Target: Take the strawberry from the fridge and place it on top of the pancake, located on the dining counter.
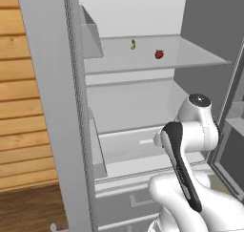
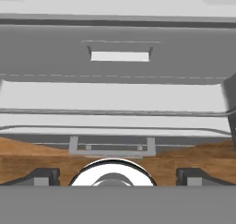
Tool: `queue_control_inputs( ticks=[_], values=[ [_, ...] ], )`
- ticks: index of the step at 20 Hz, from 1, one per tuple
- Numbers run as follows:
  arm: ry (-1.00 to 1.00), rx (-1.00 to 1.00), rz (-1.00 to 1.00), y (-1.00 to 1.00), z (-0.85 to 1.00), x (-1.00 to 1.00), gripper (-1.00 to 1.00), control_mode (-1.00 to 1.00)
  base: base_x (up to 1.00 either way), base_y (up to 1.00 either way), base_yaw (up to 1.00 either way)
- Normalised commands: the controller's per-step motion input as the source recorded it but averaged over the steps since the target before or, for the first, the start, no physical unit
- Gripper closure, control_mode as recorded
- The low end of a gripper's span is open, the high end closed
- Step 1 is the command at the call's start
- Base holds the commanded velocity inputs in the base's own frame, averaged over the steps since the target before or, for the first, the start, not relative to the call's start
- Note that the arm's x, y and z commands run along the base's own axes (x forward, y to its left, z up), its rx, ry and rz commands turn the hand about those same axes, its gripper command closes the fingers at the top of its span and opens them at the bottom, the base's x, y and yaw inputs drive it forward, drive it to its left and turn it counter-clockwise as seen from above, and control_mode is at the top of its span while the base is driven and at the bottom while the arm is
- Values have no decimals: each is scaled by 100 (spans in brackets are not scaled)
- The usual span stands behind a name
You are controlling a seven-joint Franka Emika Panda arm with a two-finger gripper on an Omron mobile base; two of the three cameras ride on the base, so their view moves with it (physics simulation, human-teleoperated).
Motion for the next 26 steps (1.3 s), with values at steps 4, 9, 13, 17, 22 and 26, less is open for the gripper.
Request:
queue_control_inputs(
  ticks=[4,9,13,17,22,26],
  values=[
    [0,0,0,0,0,0,-100,100,60,1,-1],
    [0,0,0,0,0,0,-100,100,60,3,-2],
    [0,0,0,0,0,0,-100,100,50,0,-1],
    [-1,0,0,0,2,5,-100,-100,27,1,-1],
    [-34,0,-6,0,59,3,-100,-100,0,0,0],
    [-38,0,-7,0,97,0,-100,-100,0,0,0]
  ],
)
